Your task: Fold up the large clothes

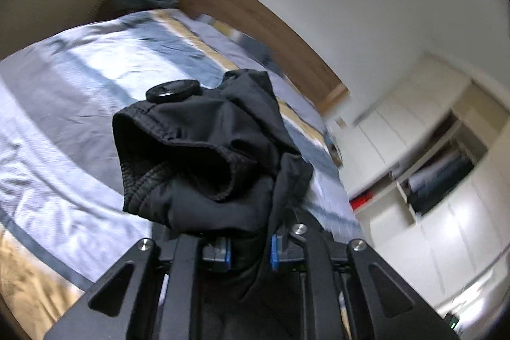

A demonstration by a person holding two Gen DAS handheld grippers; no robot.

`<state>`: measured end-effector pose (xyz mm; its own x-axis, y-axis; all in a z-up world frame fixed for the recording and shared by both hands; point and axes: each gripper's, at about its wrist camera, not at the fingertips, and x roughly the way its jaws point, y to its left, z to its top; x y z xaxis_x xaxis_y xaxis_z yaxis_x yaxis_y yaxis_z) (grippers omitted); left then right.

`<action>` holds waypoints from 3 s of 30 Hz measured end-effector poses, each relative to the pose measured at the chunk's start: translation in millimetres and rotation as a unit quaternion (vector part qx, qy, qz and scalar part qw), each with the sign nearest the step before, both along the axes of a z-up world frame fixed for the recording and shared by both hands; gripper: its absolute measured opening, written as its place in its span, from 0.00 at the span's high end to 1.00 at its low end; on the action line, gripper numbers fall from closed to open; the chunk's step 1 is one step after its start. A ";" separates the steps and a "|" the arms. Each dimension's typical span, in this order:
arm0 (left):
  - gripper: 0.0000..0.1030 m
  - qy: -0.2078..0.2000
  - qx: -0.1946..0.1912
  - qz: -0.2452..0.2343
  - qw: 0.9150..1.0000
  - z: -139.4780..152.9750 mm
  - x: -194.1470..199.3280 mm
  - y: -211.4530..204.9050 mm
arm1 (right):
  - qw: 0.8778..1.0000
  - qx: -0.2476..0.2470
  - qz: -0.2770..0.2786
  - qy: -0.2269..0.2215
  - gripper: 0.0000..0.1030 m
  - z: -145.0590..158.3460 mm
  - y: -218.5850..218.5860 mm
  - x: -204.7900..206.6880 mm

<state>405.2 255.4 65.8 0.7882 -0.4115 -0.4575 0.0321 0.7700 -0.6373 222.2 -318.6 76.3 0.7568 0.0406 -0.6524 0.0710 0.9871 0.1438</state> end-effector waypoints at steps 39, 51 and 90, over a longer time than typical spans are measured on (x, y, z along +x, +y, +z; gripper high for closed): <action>0.59 0.124 0.139 -0.215 0.959 -112.8 -97.0 -268.8 | 0.999 0.032 0.042 0.002 0.29 -35.2 -32.0 -42.3; 0.59 0.122 0.211 -0.089 0.966 -88.3 -67.9 -150.1 | 0.980 -0.012 0.198 0.014 0.29 -30.3 103.1 55.1; 0.58 0.164 0.256 -0.104 0.947 -168.6 -17.9 -179.2 | 0.956 -0.043 0.255 0.137 0.31 -155.8 184.8 152.1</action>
<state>387.3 76.2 -102.7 0.4946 -0.2011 -0.8456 0.0824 0.9793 -0.1847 374.3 -133.8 -79.4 0.4529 0.2966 -0.8408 -0.3994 0.9106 0.1060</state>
